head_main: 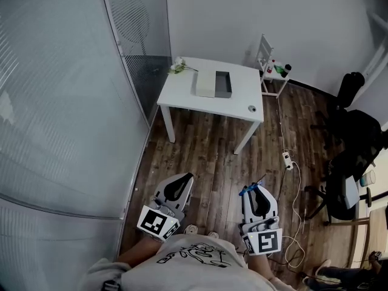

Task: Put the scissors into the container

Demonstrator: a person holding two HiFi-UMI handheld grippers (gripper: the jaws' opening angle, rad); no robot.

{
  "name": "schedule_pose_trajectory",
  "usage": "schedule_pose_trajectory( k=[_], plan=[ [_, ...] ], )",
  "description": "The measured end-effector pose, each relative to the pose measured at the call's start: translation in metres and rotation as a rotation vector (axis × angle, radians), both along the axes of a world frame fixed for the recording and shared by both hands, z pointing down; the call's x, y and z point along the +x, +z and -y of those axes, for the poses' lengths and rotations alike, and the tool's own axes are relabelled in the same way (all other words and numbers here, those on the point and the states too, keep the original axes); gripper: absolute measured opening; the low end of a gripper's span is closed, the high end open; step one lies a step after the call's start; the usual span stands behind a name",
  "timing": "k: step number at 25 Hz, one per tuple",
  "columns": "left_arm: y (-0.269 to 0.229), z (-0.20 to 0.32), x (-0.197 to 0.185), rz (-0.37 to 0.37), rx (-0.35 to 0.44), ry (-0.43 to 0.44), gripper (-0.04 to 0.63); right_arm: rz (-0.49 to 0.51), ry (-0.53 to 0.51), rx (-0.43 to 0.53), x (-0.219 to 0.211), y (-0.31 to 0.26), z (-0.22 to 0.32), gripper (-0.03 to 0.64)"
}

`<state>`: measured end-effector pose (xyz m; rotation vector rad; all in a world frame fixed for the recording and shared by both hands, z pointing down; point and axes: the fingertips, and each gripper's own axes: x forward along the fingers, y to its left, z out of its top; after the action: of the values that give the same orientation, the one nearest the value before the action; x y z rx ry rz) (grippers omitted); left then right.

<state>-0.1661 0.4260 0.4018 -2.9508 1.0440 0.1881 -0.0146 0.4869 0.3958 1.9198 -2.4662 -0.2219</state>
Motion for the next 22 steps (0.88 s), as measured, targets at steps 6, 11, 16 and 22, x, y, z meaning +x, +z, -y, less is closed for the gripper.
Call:
schedule_pose_trajectory(
  k=[6, 11, 16, 22],
  plan=[
    [0.003, 0.019, -0.023, 0.006, -0.001, 0.016, 0.028, 0.018, 0.01, 0.005, -0.024, 0.001, 0.02, 0.089],
    [-0.001, 0.028, -0.027, 0.009, 0.002, 0.023, 0.028, 0.03, 0.01, -0.008, -0.032, 0.002, 0.029, 0.089],
    [0.005, 0.043, -0.029, 0.001, -0.004, 0.026, 0.028, 0.024, 0.02, -0.012, -0.032, 0.008, 0.045, 0.089],
    [0.005, 0.064, -0.024, -0.004, -0.003, 0.028, 0.028, 0.017, 0.031, -0.009, -0.025, 0.01, 0.067, 0.089]
  ],
)
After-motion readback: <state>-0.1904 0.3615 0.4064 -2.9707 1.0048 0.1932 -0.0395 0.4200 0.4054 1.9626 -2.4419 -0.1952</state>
